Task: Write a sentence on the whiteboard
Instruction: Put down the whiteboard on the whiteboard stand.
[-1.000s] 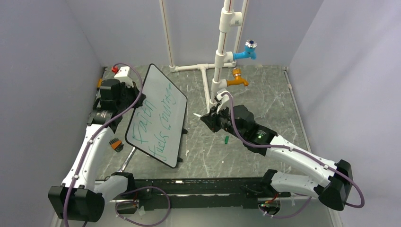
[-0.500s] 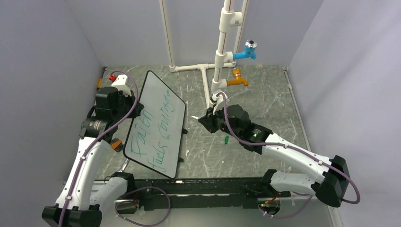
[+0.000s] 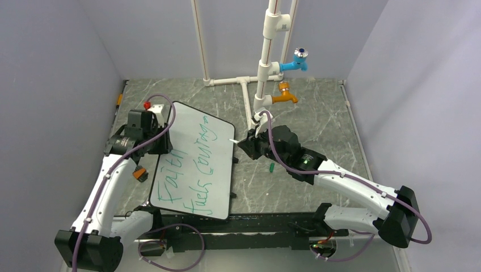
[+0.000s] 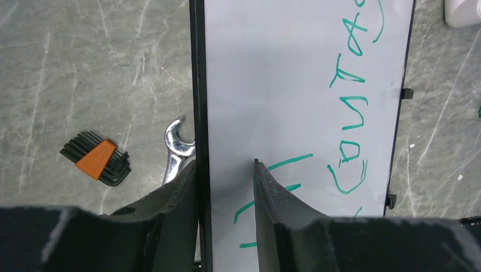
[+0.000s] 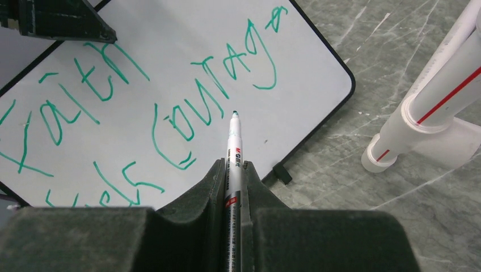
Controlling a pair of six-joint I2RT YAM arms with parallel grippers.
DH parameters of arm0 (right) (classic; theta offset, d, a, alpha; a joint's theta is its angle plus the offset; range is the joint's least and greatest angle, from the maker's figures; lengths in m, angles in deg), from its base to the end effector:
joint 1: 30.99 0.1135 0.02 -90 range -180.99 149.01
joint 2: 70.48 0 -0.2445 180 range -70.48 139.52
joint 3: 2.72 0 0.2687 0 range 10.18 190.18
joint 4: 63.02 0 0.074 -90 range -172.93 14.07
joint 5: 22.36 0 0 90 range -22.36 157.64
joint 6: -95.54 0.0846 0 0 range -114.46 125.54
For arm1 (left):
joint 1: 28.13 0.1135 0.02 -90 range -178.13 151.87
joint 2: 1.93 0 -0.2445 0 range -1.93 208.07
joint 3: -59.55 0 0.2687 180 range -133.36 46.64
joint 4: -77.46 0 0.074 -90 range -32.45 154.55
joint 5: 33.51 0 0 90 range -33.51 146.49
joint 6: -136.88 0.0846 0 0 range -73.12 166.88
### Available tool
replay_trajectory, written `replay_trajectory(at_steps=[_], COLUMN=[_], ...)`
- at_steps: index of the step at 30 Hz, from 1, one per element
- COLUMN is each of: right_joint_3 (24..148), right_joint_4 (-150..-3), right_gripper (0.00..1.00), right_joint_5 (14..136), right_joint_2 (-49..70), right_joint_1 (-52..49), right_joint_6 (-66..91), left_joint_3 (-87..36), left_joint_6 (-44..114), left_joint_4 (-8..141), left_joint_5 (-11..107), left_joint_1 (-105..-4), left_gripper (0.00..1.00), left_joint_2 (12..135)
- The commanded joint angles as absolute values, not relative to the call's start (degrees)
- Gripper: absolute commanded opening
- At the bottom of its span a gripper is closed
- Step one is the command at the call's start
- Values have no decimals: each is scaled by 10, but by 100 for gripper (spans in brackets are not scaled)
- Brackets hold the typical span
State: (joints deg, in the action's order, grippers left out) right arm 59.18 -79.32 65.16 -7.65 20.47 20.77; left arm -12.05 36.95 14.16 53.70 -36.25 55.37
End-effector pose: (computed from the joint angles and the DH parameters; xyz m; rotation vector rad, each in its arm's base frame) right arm 0.2075 0.2546 0.2797 -0.5744 1.8556 0.7516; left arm 0.2492 -0.0397 0.2660 -0.0163 2.4347 -0.2013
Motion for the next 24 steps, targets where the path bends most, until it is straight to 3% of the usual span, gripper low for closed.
replay_trajectory(at_steps=[1,7,24], right_joint_3=[591,590,596], right_joint_4=[-767,-763,-764], right_gripper=[0,0,0], right_joint_5=[650,653,653], right_joint_2=[-80,-73,-69], right_joint_1=[207,207,207], right_joint_6=[208,208,207], left_joint_3=[-109,-119,-190], left_joint_6=[401,392,380], left_joint_4=[75,83,74], left_joint_5=[518,521,521], left_joint_1=[-374,-374,-374], left_gripper=[38,39,54], left_joint_2=[557,548,555])
